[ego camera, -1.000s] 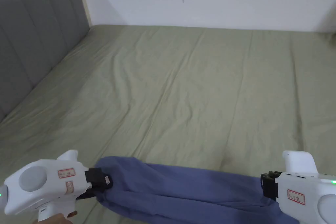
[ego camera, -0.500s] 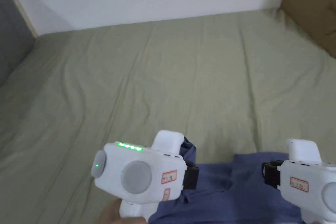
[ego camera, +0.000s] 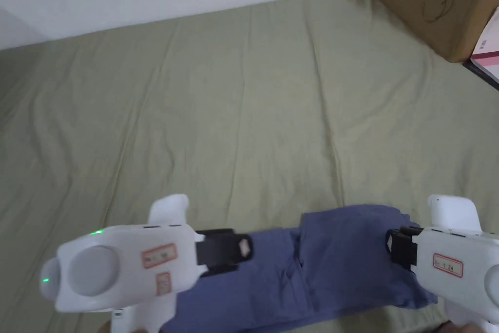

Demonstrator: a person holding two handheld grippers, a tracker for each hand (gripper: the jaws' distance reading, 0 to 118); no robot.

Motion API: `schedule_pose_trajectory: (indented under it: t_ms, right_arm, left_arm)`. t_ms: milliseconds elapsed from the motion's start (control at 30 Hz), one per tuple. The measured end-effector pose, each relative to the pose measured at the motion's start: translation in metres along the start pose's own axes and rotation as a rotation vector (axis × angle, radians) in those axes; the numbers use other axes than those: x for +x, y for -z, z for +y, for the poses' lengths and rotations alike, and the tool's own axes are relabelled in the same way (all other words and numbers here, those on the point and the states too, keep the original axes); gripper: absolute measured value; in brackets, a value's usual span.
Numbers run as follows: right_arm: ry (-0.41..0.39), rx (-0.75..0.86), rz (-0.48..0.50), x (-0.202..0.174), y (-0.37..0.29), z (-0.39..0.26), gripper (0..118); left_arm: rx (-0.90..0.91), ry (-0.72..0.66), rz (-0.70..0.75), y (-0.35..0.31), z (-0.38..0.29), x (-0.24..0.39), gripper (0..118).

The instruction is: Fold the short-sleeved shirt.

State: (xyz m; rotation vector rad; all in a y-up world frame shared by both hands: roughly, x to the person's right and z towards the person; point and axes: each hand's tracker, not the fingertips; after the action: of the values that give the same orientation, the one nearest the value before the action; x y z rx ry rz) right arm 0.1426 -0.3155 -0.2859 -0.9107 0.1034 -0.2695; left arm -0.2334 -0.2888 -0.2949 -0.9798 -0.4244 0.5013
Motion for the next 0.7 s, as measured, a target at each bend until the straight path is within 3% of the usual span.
schedule_pose_trajectory:
  t_ms: [67,133,367,467,700]
  right_arm:
    - [0.0,-0.003,0.009,-0.006,0.002,0.0,1]
    - [-0.001,-0.006,0.011,-0.013,0.001,-0.003,1]
    - [-0.036,-0.02,0.03,-0.018,0.014,-0.009,1]
    - [-0.032,-0.031,0.035,-0.015,0.016,-0.012,1]
    - [-0.026,-0.051,0.028,-0.009,0.017,-0.016,1]
  left_arm:
    - [0.056,-0.018,0.101,-0.004,0.0,-0.013,5]
    - [-0.006,-0.017,0.147,0.006,0.0,-0.023,4]
    - [-0.153,-0.017,0.009,0.067,-0.029,-0.009,0]
    - [-0.242,-0.003,0.013,0.1,-0.048,0.003,0]
    - [-0.232,0.093,0.032,0.109,-0.054,0.025,0]
